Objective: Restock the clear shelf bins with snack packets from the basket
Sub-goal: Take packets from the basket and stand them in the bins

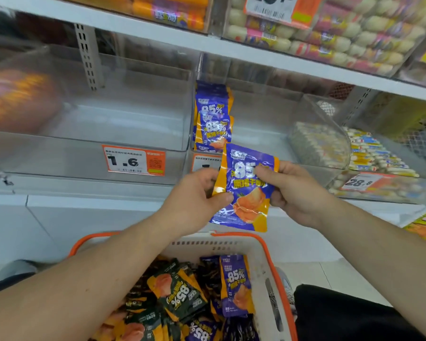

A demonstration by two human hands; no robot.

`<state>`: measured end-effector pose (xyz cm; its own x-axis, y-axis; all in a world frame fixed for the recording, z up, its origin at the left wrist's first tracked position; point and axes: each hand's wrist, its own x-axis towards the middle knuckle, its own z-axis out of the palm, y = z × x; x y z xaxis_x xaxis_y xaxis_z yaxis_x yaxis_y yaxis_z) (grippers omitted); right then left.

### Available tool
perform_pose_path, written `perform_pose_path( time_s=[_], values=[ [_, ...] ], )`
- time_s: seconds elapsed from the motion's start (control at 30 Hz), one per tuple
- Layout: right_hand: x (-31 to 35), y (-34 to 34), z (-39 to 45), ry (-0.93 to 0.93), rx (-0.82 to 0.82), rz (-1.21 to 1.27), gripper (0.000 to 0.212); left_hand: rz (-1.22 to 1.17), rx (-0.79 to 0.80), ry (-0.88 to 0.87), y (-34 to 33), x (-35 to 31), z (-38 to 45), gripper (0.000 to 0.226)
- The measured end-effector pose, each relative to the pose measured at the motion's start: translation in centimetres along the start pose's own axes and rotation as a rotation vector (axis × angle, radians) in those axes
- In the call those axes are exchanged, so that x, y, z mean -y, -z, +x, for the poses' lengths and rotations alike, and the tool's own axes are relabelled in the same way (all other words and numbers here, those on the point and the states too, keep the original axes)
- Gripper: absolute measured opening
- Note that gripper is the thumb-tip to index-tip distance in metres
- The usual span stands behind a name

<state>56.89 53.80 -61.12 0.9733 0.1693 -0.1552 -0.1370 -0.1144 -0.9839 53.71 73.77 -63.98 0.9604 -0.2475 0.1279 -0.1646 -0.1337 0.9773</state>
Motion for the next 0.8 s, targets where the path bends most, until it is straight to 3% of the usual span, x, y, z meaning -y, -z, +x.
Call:
perform_pose_path(
  time_s=[0.1, 0.17, 0.23, 0.3, 0.43, 0.53, 0.7, 0.8],
  values=[
    [3.0, -0.6, 0.7, 0.053, -0.007, 0.005, 0.024, -0.053, -0.136, -0.04, 0.4, -1.6, 0.8, 0.021],
    [5.5, -0.9, 2.1, 0.048, -0.062, 0.031, 0.005, 0.065, -0.351, -0.124, 1.2, -2.0, 1.7, 0.017],
    [7.1, -1.1, 4.2, -0.013, -0.182, 0.056, 0.022, 0.358, -0.554, -0.326, 2.5, -1.9, 2.5, 0.019],
    [7.7, -1.1, 6.8, -0.068, -0.295, 0.041, 0.034, 0.694, -0.629, -0.438, 3.6, -1.0, 3.2, 0.037],
    [6.8, -2.1, 10.6, -0.105, -0.372, -0.081, 0.033, 0.865, -0.567, -0.238, 4.0, 0.7, 3.4, 0.067],
    [5.8, -3.4, 12.4, -0.15, -0.294, -0.267, 0.027, 0.959, -0.531, -0.292, 4.0, 2.1, 3.2, 0.073],
    [4.3, -4.0, 13.7, -0.324, -0.121, -0.525, 0.022, 0.912, -0.532, -0.329, 3.9, 2.1, 2.9, 0.076],
    [3.8, -3.7, 13.5, -0.362, -0.11, -0.598, 0.012, 0.923, -0.518, -0.492, 3.3, 1.9, 2.6, 0.069]
  ],
)
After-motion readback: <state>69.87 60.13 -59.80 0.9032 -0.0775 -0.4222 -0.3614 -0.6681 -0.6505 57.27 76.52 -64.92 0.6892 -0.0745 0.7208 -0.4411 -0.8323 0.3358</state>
